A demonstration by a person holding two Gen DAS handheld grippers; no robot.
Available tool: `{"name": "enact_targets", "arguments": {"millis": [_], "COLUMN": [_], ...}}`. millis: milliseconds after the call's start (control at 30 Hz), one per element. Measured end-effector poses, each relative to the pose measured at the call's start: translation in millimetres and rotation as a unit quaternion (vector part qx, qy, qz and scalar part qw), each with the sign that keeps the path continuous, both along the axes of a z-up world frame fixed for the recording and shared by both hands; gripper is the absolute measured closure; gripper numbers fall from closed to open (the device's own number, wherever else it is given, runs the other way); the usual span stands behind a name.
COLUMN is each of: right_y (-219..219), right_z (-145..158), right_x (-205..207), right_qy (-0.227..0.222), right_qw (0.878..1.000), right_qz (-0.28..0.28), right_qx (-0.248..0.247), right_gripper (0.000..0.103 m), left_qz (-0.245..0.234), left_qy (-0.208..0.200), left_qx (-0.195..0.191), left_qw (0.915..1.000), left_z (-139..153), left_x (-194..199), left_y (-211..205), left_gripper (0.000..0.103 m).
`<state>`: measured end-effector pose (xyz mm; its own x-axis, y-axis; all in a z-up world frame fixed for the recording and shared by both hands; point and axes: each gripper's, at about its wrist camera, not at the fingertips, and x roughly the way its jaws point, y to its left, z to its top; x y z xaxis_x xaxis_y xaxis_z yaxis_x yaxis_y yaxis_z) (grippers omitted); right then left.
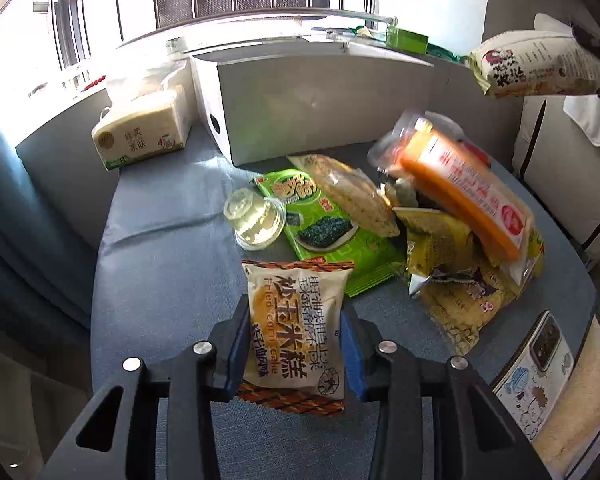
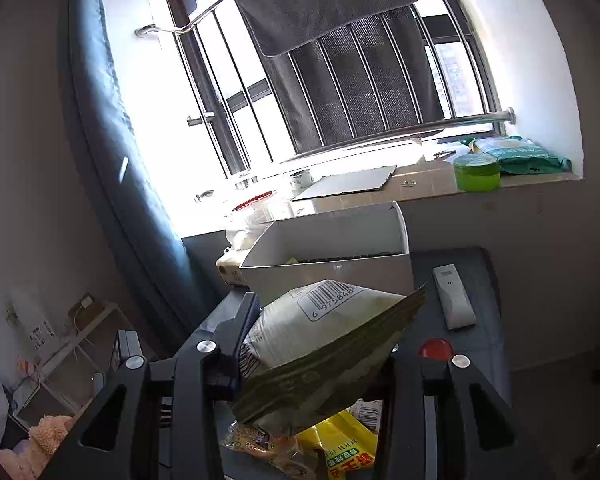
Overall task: Organize snacks
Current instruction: 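Drop the rice cracker bag and cracker pack into the white box with both grippers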
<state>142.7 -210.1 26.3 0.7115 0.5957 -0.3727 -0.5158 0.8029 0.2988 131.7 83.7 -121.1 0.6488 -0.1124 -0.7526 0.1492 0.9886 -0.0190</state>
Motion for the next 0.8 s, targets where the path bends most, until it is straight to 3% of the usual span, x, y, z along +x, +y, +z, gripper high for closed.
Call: {"name": "enact_targets", "arguments": {"millis": [200, 367, 533, 700, 800], "right_y": [2, 14, 33, 55, 65], "right_z": [13, 23, 31, 23, 13], "right_x": [30, 85, 150, 203, 224], "right_qy": [0.001, 0.014, 0.037, 0.056, 0.069], "right_qw": [0.999, 0.998, 0.997, 0.994, 0.992], "right_qz": [-0.018, -0.035, -0.065, -0.09, -0.102], "right_qx": [0.027, 0.051, 0.036, 0.016, 0.015], "right_gripper": [0.06, 0.06, 0.06, 0.06, 0.06], "left_qz": [-0.001, -0.013, -0.003, 0.019, 0.048], "left_qy": [-0.093, -0.13, -0.107, -0.055, -0.019], "left_qx": [-0.07, -0.072, -0.056, -0.052, -0.059], "left_qw": [0.9931, 0.9888, 0.9927, 0.9969, 0.9969], "left_z": [72, 129, 152, 135, 113], "left_x": [17, 79, 162, 236, 261], "left_y": [4, -5, -11, -11, -3], "left_gripper": [0.059, 0.059, 0.059, 0.059, 0.039]}}
